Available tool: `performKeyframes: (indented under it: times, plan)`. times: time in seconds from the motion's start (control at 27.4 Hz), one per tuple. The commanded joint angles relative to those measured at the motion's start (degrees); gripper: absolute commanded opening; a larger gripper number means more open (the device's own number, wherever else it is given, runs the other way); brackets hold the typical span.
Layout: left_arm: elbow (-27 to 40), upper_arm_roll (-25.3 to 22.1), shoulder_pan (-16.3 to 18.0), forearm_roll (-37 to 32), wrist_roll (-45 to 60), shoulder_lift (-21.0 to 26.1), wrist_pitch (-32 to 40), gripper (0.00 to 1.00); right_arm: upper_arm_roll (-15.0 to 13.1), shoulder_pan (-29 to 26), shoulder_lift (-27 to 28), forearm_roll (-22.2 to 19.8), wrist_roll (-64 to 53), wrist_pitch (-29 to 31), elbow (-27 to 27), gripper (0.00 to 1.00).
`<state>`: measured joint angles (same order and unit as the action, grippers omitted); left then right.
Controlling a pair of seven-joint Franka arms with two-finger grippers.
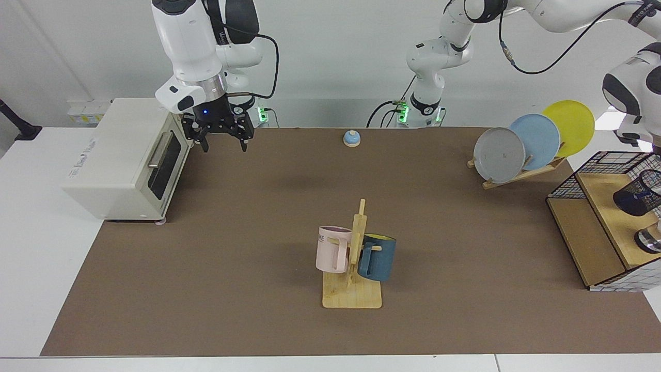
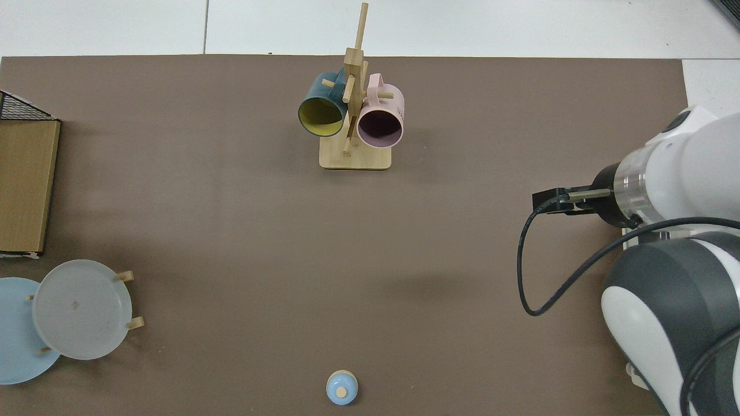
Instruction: Put markers into pen holder
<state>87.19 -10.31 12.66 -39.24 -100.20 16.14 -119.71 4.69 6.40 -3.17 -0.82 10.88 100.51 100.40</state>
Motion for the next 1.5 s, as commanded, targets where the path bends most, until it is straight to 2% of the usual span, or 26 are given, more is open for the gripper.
performKeyframes:
  times: [0.0,0.55,0.91,1.13,1.31,1.46]
  plan:
    - [0.35,0.99,-0.35,0.83,-1.14,-2.43,1.76,0.83,0.41,-0.87,-0.44,0.55,-1.39,-0.67,-0.21,1.0]
    - [0.35,2.48,-1.32,1.0,-0.62,-4.63,1.67,0.85,0.41,-0.87,-0.35,0.55,-1.39,-0.67,-0.21,1.0]
    - [0.44,-1.73,-8.26,6.8,-0.09,-8.32,3.95,0.85,0.41,-0.87,-0.44,0.55,-1.48,-0.67,-0.21,1.0]
    - [0.44,-1.56,-9.84,12.25,2.19,-11.48,7.38,0.93,0.41,-0.87,-0.35,0.55,-1.48,-0.67,-0.21,1.0]
    - [0.35,-0.59,-11.6,13.83,8.25,-12.1,11.16,0.99,0.41,-0.78,-0.44,0.55,-1.48,-0.58,-0.21,1.0]
    - [-0.08,0.2,-12.48,16.55,15.1,-12.36,14.06,1.0,0.41,-0.78,-0.35,0.55,-1.39,-0.67,-0.21,1.0]
